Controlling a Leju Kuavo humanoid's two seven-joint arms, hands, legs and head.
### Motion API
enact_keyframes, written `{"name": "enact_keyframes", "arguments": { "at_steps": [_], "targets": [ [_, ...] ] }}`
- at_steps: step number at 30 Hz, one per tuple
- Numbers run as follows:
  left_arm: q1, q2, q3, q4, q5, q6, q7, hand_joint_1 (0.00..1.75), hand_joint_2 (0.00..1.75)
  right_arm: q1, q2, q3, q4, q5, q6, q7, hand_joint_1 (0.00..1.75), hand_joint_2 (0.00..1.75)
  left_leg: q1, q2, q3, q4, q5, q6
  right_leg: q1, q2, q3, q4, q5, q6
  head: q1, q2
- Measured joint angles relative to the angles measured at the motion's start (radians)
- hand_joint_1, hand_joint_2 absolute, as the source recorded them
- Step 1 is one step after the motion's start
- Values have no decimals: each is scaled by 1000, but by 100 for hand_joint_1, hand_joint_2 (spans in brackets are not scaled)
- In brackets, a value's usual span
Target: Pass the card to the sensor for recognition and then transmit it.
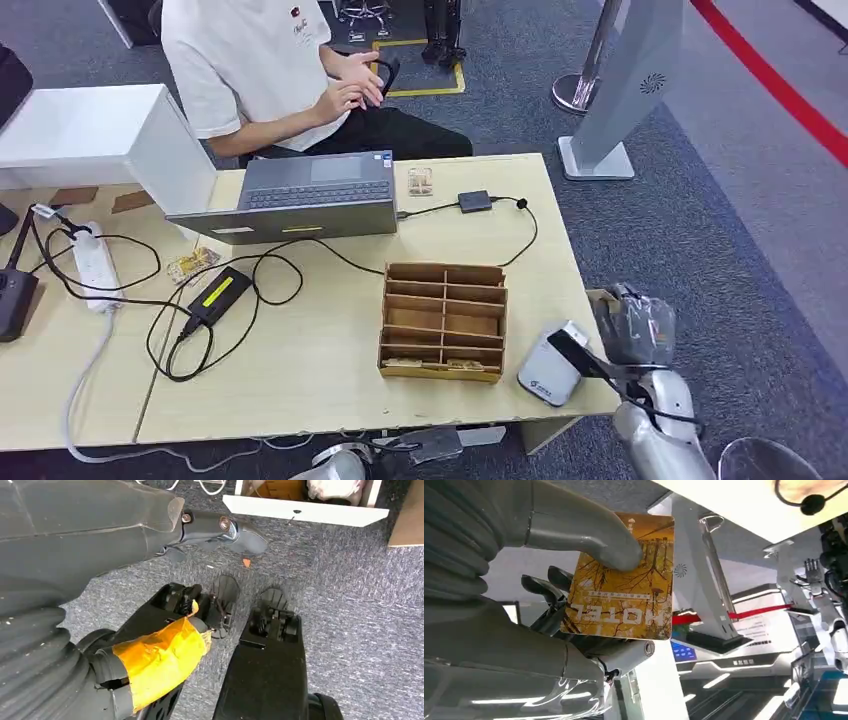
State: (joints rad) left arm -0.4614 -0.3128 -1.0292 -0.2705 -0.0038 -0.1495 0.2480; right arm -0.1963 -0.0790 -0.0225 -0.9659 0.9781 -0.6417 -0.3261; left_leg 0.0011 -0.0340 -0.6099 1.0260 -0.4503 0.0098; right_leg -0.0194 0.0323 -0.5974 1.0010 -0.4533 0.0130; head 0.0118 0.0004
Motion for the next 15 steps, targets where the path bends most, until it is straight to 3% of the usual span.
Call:
{"name": "enact_keyframes", "arguments": {
  "at_steps": [15],
  "targets": [
    [-2, -8, 27, 5, -23, -2, -1, 0, 175, 47, -4, -13, -76, -23, 16, -33, 175, 175, 0, 0, 0, 0, 0, 0, 0, 0, 0, 0, 0, 0, 0, 0]
  ]
}}
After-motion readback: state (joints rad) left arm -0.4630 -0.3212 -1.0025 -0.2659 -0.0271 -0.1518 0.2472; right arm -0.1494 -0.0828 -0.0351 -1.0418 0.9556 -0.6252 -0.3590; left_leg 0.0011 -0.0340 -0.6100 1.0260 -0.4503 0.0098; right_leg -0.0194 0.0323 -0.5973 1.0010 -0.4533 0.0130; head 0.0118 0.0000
